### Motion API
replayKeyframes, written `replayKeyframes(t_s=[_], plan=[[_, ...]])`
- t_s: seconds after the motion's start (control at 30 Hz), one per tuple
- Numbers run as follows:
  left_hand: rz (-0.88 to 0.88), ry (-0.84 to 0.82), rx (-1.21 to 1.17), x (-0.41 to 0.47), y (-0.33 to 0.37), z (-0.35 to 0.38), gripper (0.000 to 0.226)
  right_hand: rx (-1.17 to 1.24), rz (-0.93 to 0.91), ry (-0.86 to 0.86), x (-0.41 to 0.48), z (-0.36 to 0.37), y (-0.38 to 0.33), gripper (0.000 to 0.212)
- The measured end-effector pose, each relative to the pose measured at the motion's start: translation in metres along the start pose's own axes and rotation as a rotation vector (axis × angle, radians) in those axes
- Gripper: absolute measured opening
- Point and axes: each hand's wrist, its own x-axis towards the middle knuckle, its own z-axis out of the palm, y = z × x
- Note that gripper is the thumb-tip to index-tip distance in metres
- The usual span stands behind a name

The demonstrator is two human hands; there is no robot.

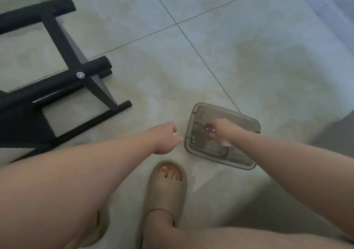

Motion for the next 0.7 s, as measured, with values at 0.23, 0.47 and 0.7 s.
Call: replayKeyframes(t_s=[0.23, 0.47, 0.7], plan=[[0.058, -0.010, -0.416, 0.030, 0.003, 0.035, 0.016, 0.140, -0.051, 0.045, 0.034, 0.039, 0.002, 0.031], [0.068, -0.005, -0.497, 0.033, 0.002, 0.040, 0.009, 0.113, -0.115, 0.078, 0.042, 0.063, -0.008, 0.022], [0.061, -0.010, -0.489, 0.032, 0.005, 0.040, 0.017, 0.066, -0.084, 0.123, 0.038, 0.065, -0.011, 0.016]])
